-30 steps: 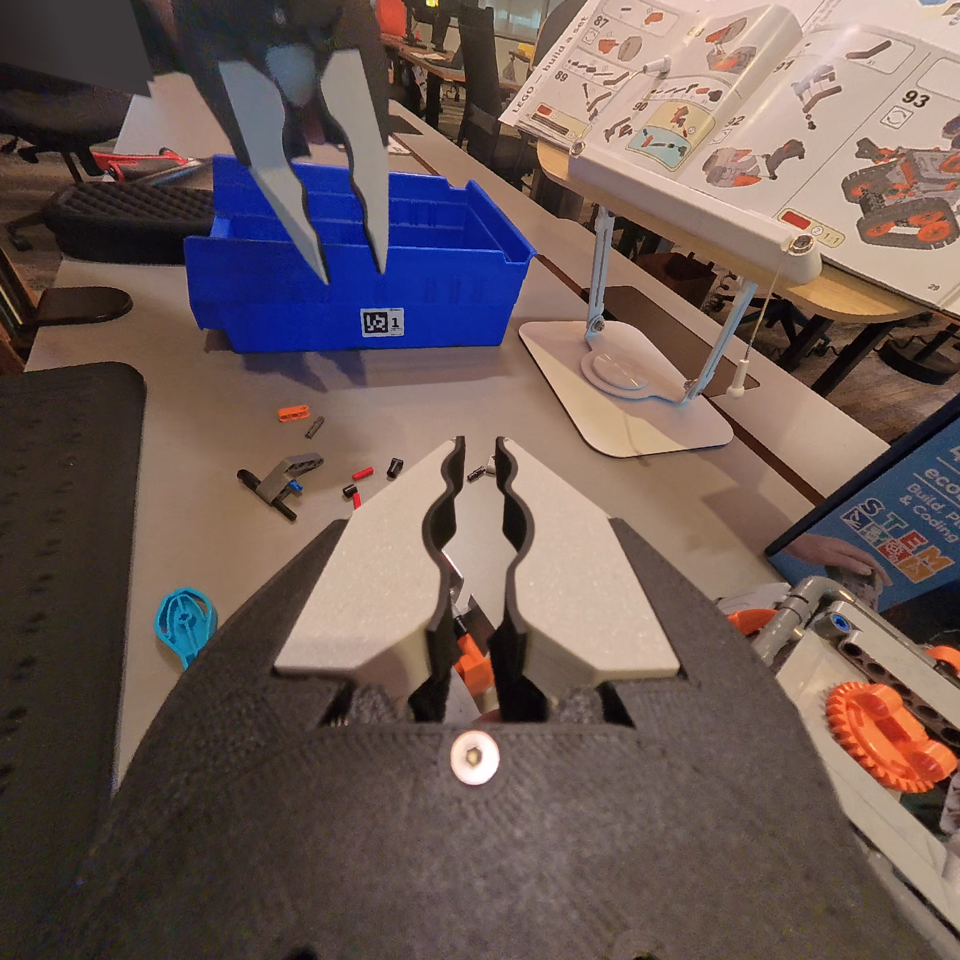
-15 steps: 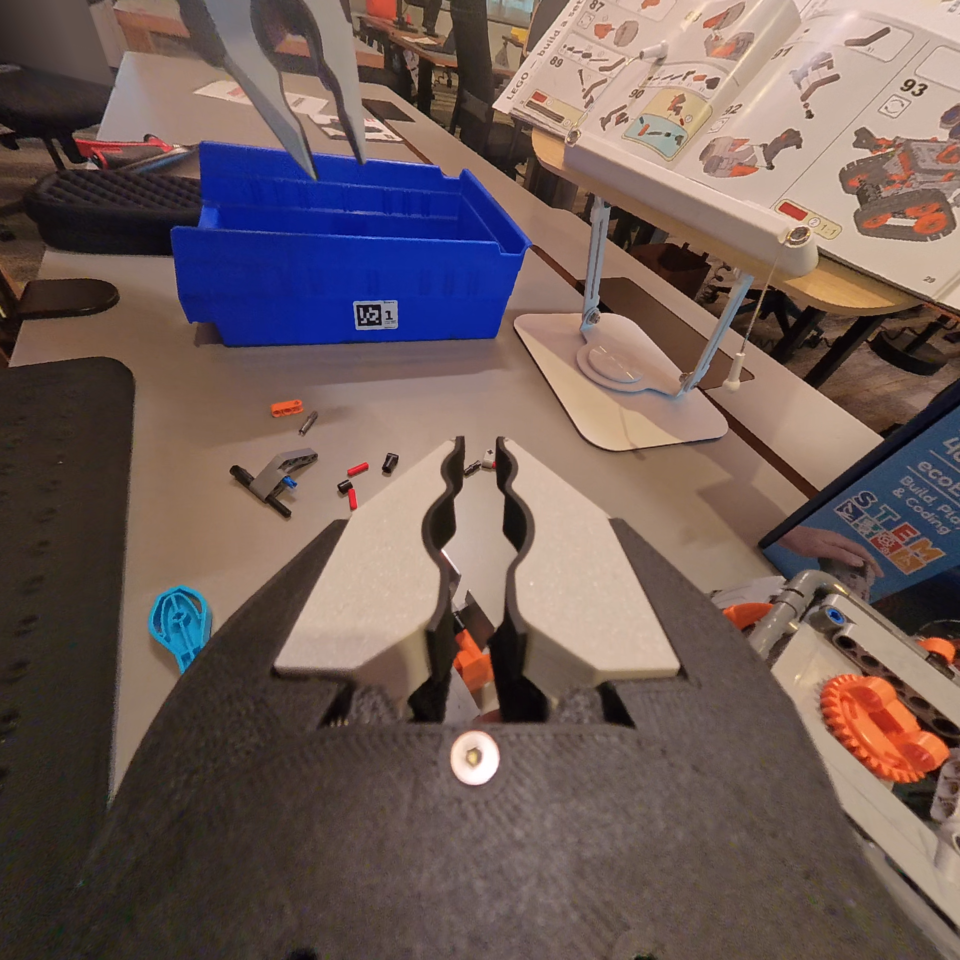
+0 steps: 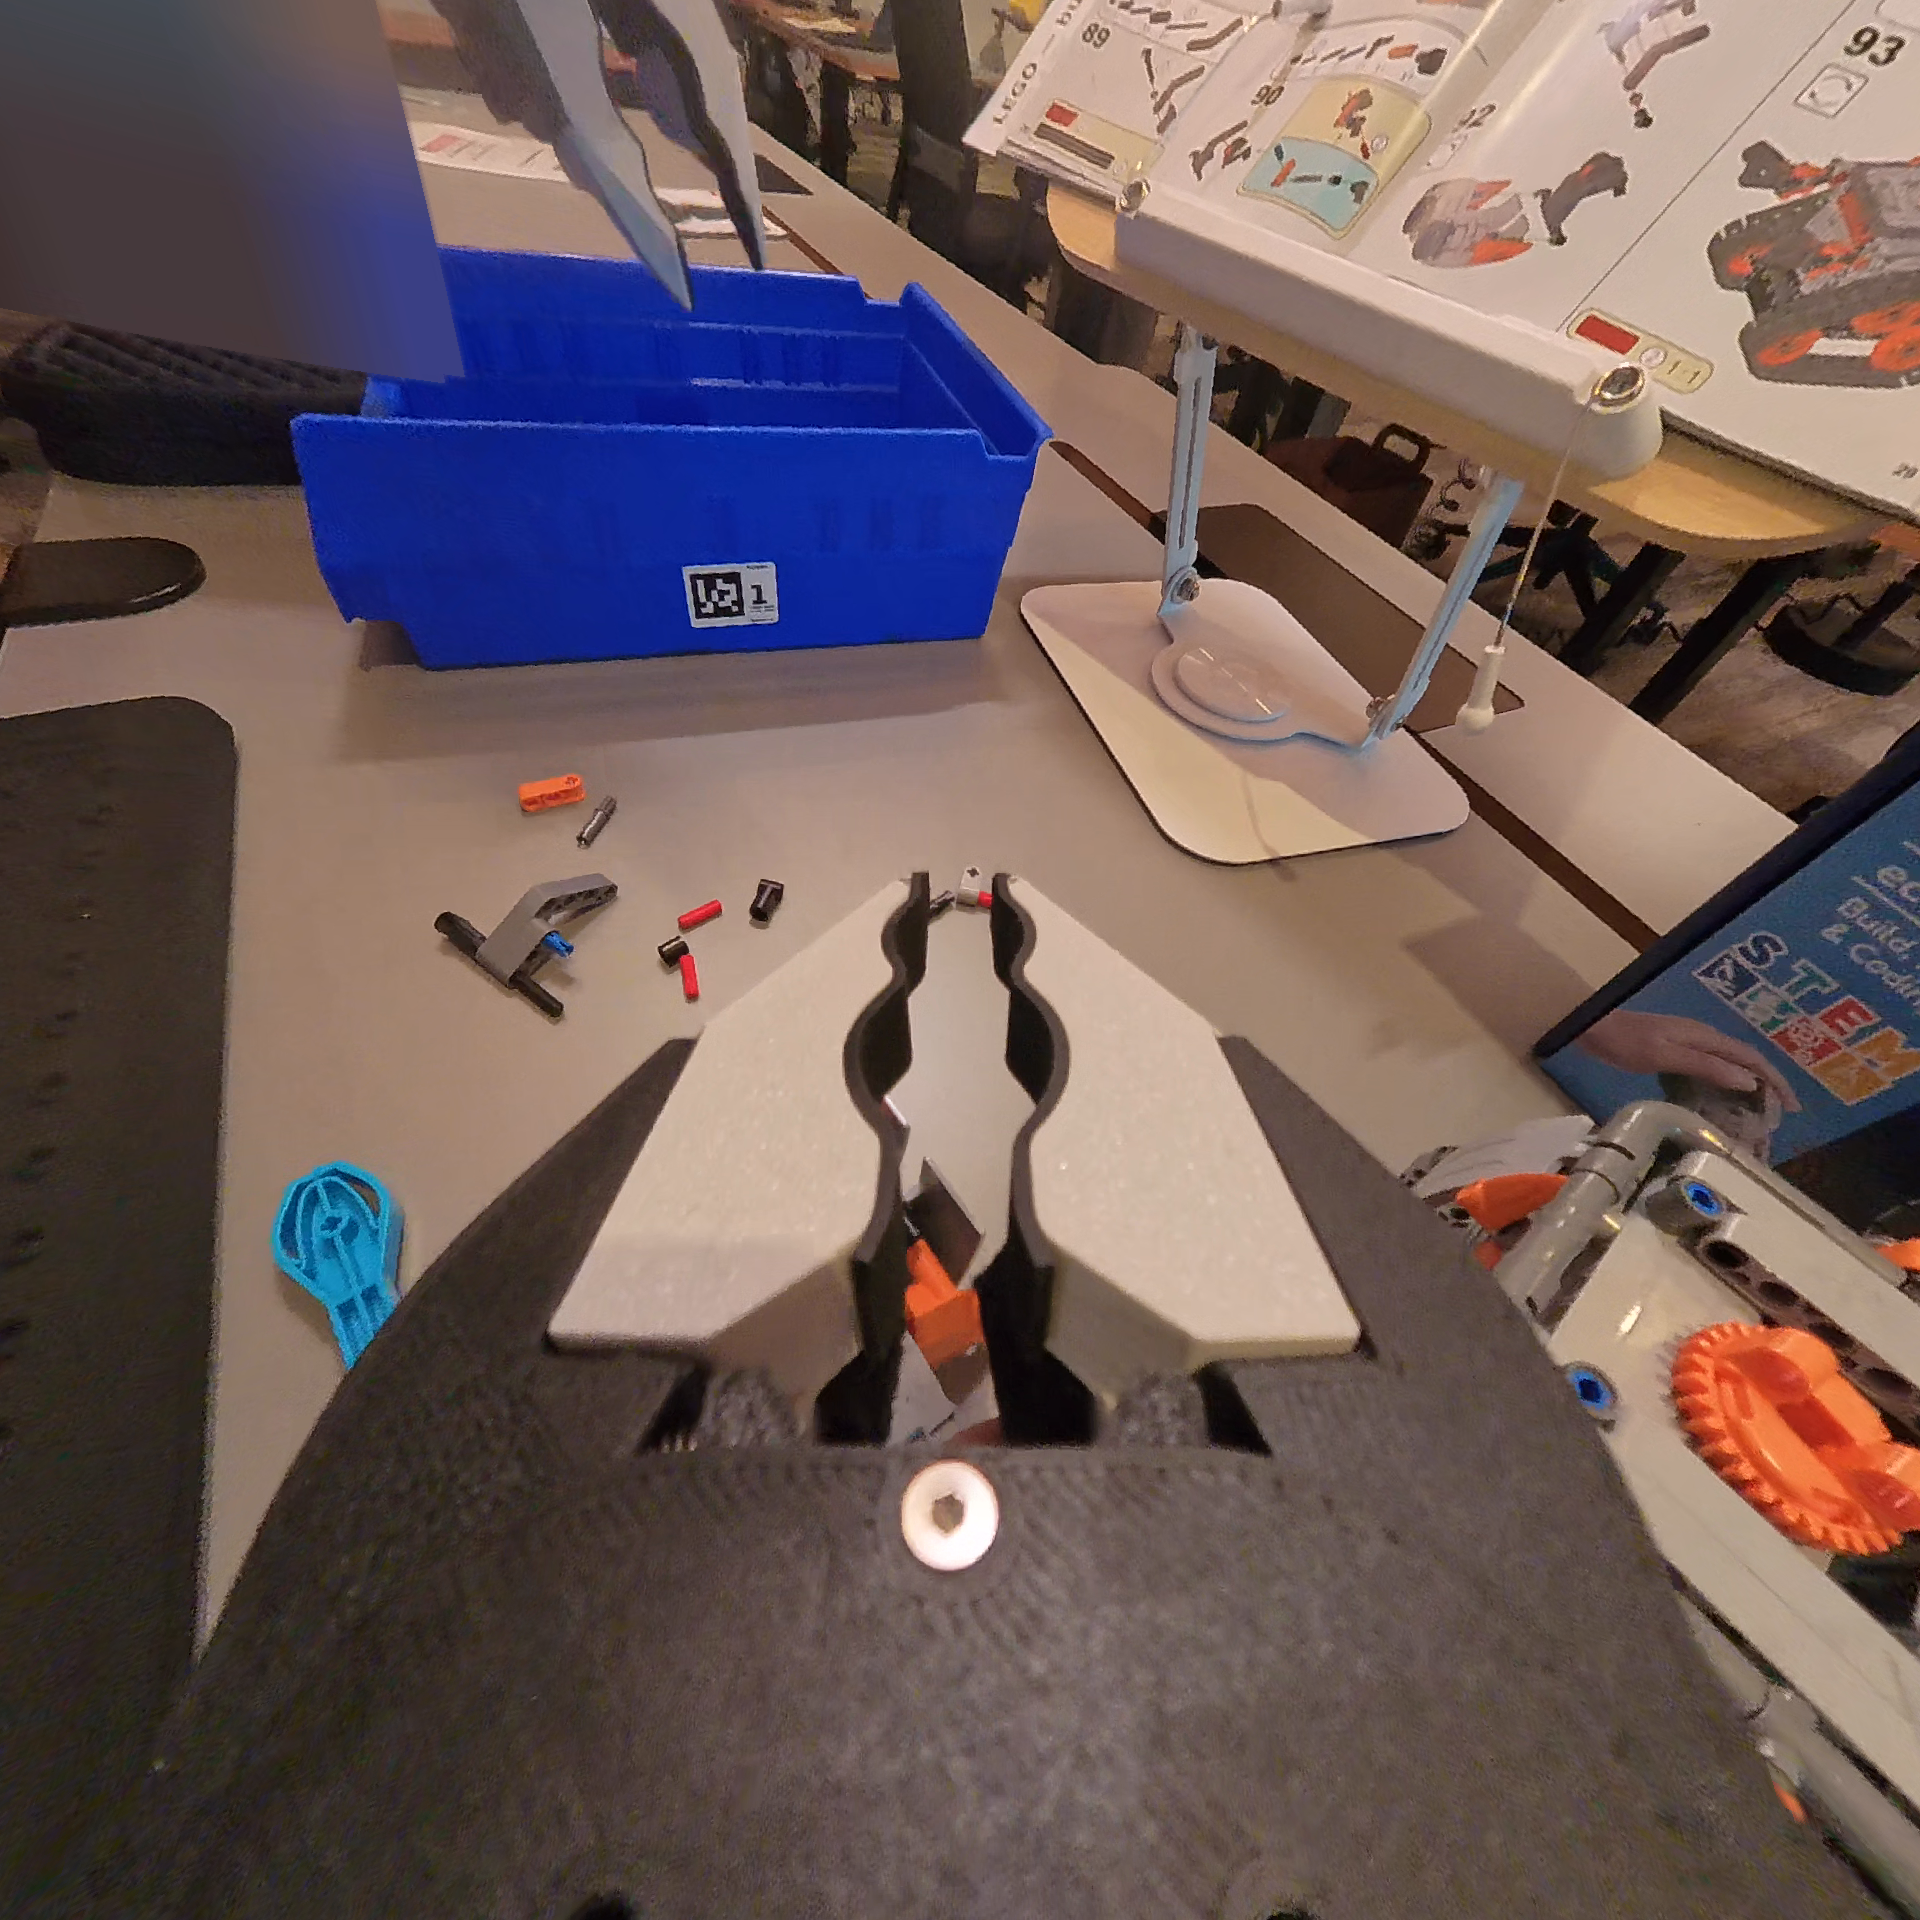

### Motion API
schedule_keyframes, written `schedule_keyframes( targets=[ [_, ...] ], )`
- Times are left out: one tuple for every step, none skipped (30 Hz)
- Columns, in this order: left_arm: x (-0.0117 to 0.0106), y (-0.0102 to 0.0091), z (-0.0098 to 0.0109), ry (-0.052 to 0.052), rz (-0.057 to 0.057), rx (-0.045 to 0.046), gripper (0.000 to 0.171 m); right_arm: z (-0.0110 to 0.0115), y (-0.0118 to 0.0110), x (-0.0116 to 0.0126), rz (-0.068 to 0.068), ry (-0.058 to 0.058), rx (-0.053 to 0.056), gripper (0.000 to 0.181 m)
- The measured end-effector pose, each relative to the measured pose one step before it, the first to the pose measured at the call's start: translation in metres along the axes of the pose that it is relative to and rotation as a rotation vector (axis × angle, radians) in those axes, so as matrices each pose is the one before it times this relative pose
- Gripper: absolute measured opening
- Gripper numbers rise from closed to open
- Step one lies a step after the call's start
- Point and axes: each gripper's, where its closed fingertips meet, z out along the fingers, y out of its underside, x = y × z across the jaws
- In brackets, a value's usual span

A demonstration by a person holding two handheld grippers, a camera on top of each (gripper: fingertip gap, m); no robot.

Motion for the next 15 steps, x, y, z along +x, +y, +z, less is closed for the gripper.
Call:
schedule_keyframes(
  targets=[
    [0.0018,0.00483,0.00626,0.0057,0.0158,-0.02882,0.036,0.00068,0.00161,0.00083,0.0032,0.0013,-0.0047,0.009],
    [0.00176,0.00442,0.00585,0.0055,0.0151,-0.02706,0.036,0.00052,0.00136,0.00074,0.0029,0.0015,-0.0042,0.009],
    [0.00054,0.00371,0.0053,-0.0014,0.0121,-0.02317,0.036,0.00025,0.00104,0.00079,0.0029,0.0011,-0.0023,0.009],
    [0.00068,0.00415,0.00504,0.0005,0.0095,-0.02582,0.036,0.0002,0.00073,0.00052,0.0032,0.0004,-0.0006,0.009],
    [0.00203,0.00299,0.00465,0.011,0.0063,-0.0177,0.038,0.00022,0.0006,0.00068,0.0034,0.0,-0.0003,0.009],
    [0.00216,0.00204,0.00412,0.0149,0.0004,-0.01,0.039,0.00024,0.00075,0.00063,0.003,0.0002,-0.0009,0.009],
    [0.0025,0.0022,0.00399,0.0179,-0.0023,-0.01094,0.041,0.00032,0.00094,0.00068,0.0028,0.0009,-0.0019,0.009],
    [0.00202,0.00234,0.00384,0.0128,0.0034,-0.01181,0.043,0.00043,0.00126,0.0009,0.0033,0.001,-0.0029,0.009],
    [0.00242,0.00243,0.00326,0.0123,0.0085,-0.01243,0.043,0.00063,0.00137,0.00079,0.0038,0.0007,-0.0036,0.009],
    [0.00394,0.00245,0.0028,0.0205,0.01,-0.01263,0.044,0.00075,0.00159,0.0008,0.0037,0.0006,-0.0041,0.009],
    [0.00496,0.00171,0.00217,0.0235,0.0132,-0.00958,0.045,0.00066,0.00162,0.00082,0.0032,0.0007,-0.0042,0.009],
    [0.00425,0.00047,0.00148,0.0165,0.0172,-0.0033,0.045,0.00079,0.00155,0.0008,0.003,0.0009,-0.0041,0.009],
    [0.00403,-0.00004,0.00108,0.0151,0.0162,-0.00157,0.045,0.00067,0.00145,0.00091,0.0029,0.0011,-0.0037,0.009],
    [0.00309,-0.00045,0.00088,0.0102,0.0157,-0.00018,0.045,0.00065,0.00138,0.00087,0.0026,0.0016,-0.0032,0.009],
    [0.00081,-0.00076,0.0005,-0.0009,0.014,0.00219,0.045,0.00063,0.00139,0.00104,0.0028,0.0022,-0.0031,0.009]
  ],
)
